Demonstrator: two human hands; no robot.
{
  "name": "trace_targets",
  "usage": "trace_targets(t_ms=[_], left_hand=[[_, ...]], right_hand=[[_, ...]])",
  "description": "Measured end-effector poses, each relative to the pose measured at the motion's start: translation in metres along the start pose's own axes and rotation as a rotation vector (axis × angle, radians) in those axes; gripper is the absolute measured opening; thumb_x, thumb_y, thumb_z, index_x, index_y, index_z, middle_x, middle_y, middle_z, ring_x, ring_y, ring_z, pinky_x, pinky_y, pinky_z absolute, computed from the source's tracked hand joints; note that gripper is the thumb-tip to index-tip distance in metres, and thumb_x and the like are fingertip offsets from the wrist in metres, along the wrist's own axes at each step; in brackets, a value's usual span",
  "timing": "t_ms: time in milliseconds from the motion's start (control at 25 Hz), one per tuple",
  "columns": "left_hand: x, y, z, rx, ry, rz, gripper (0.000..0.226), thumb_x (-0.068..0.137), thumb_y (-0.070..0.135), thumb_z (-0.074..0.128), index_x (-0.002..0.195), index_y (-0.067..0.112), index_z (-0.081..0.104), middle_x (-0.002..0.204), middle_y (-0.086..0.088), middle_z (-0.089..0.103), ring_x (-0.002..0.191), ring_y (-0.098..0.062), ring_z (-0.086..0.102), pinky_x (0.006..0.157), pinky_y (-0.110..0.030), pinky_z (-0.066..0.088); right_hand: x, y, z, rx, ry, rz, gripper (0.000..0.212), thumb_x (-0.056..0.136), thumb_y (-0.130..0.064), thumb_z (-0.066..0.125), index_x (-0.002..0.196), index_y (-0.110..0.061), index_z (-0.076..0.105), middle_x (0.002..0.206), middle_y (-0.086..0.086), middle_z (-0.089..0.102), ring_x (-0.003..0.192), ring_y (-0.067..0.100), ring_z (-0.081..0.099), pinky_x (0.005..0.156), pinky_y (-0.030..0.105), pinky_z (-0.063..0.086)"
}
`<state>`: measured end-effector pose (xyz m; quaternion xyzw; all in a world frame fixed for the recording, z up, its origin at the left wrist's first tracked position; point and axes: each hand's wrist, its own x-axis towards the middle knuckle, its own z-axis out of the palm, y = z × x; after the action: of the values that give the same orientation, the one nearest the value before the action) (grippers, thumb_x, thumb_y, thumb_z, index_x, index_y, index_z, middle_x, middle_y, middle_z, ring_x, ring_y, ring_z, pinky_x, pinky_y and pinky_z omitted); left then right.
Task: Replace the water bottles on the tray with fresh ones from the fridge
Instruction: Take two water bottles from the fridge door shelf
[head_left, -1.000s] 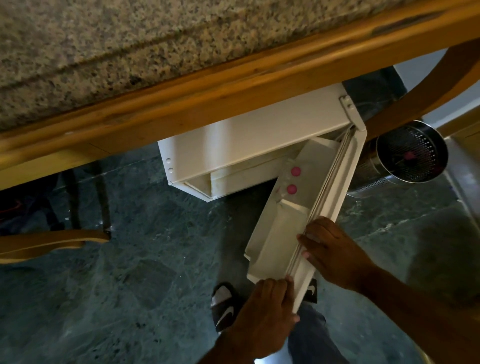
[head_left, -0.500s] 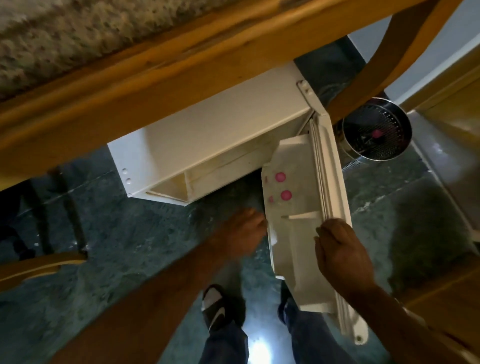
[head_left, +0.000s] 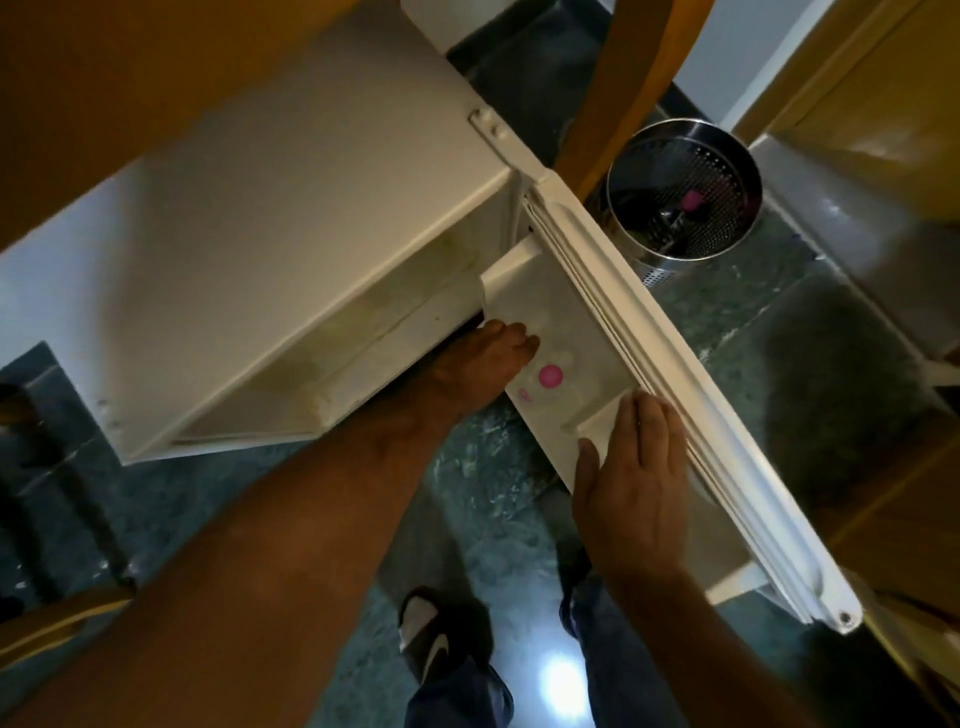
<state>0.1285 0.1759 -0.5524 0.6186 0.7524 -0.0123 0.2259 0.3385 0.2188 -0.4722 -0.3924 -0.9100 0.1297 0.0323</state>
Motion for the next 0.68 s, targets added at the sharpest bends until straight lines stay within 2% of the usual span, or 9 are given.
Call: trace_targets(t_ms=[120,160,240,320,400,440,520,600,680], left_hand=[[0.006,0.001,0.008,-0.072,-0.002,-0.055,0.050,0.089,0.003,0.044,0.138,0.007,0.041,0.136,-0.022,0.047,0.116,-0.039,0.046,0.092,-0.051,0.046],[0.008,0.000,0.009,-0.093,0.012,-0.070,0.048,0.088,0.003,0.044,0.136,0.007,0.044,0.132,-0.022,0.049,0.113,-0.039,0.047,0.088,-0.051,0.048],[0.012,-0.006,0.007,-0.067,0.038,-0.077,0.041,0.088,0.005,0.047,0.129,0.008,0.050,0.123,-0.019,0.055,0.107,-0.038,0.050,0.081,-0.047,0.049],[0.017,-0.013,0.008,-0.055,0.040,-0.080,0.038,0.088,0.006,0.050,0.127,0.006,0.052,0.120,-0.019,0.057,0.106,-0.037,0.052,0.081,-0.046,0.048],[0.021,-0.019,0.010,-0.069,0.044,-0.060,0.037,0.089,0.006,0.048,0.126,0.003,0.053,0.120,-0.022,0.056,0.108,-0.037,0.053,0.085,-0.047,0.048],[0.024,-0.021,0.011,-0.084,0.053,-0.048,0.035,0.089,0.006,0.048,0.124,0.001,0.055,0.120,-0.023,0.056,0.108,-0.036,0.054,0.085,-0.046,0.047],[0.026,-0.025,0.013,-0.174,0.076,-0.040,0.031,0.088,0.003,0.051,0.117,-0.002,0.057,0.115,-0.023,0.059,0.105,-0.035,0.056,0.084,-0.046,0.048],[0.023,-0.025,0.014,-0.286,0.067,-0.038,0.026,0.085,-0.003,0.053,0.110,-0.006,0.057,0.108,-0.025,0.061,0.098,-0.036,0.060,0.080,-0.047,0.049],[0.014,-0.025,0.015,-0.333,0.025,-0.041,0.020,0.085,-0.003,0.054,0.105,-0.002,0.055,0.100,-0.021,0.062,0.088,-0.034,0.061,0.073,-0.045,0.050]], right_hand=[[0.003,-0.023,0.004,0.273,0.031,0.037,0.033,0.091,-0.015,0.053,0.124,-0.007,0.052,0.123,0.002,0.054,0.115,0.019,0.045,0.104,0.012,0.021],[0.006,-0.036,0.011,0.376,0.000,0.099,0.031,0.093,-0.015,0.051,0.124,-0.011,0.052,0.124,-0.004,0.053,0.115,0.015,0.047,0.102,0.008,0.024],[0.024,-0.060,0.032,0.433,-0.063,0.226,0.042,0.091,-0.009,0.054,0.132,-0.006,0.046,0.138,0.006,0.048,0.125,0.021,0.046,0.108,0.023,0.035],[0.056,-0.075,0.057,0.412,-0.248,0.395,0.062,0.089,-0.008,0.056,0.143,0.000,0.026,0.151,0.019,0.029,0.137,0.031,0.031,0.115,0.039,0.028],[0.089,-0.072,0.079,0.250,-0.435,0.555,0.076,0.089,-0.019,0.058,0.144,0.004,0.011,0.152,0.025,0.018,0.140,0.038,0.019,0.116,0.046,0.023],[0.100,-0.068,0.087,0.180,-0.508,0.586,0.077,0.088,-0.024,0.058,0.144,0.003,0.012,0.150,0.026,0.021,0.139,0.040,0.020,0.114,0.048,0.025],[0.108,-0.060,0.101,0.168,-0.555,0.504,0.063,0.086,-0.027,0.060,0.137,-0.002,0.034,0.140,0.022,0.039,0.131,0.038,0.034,0.108,0.047,0.034],[0.107,-0.055,0.104,0.278,-0.488,0.455,0.043,0.085,-0.020,0.060,0.123,0.000,0.051,0.128,0.022,0.053,0.119,0.036,0.048,0.103,0.041,0.039],[0.105,-0.053,0.100,0.312,-0.474,0.465,0.037,0.087,-0.013,0.059,0.121,0.002,0.055,0.127,0.022,0.056,0.118,0.035,0.052,0.102,0.038,0.039]])
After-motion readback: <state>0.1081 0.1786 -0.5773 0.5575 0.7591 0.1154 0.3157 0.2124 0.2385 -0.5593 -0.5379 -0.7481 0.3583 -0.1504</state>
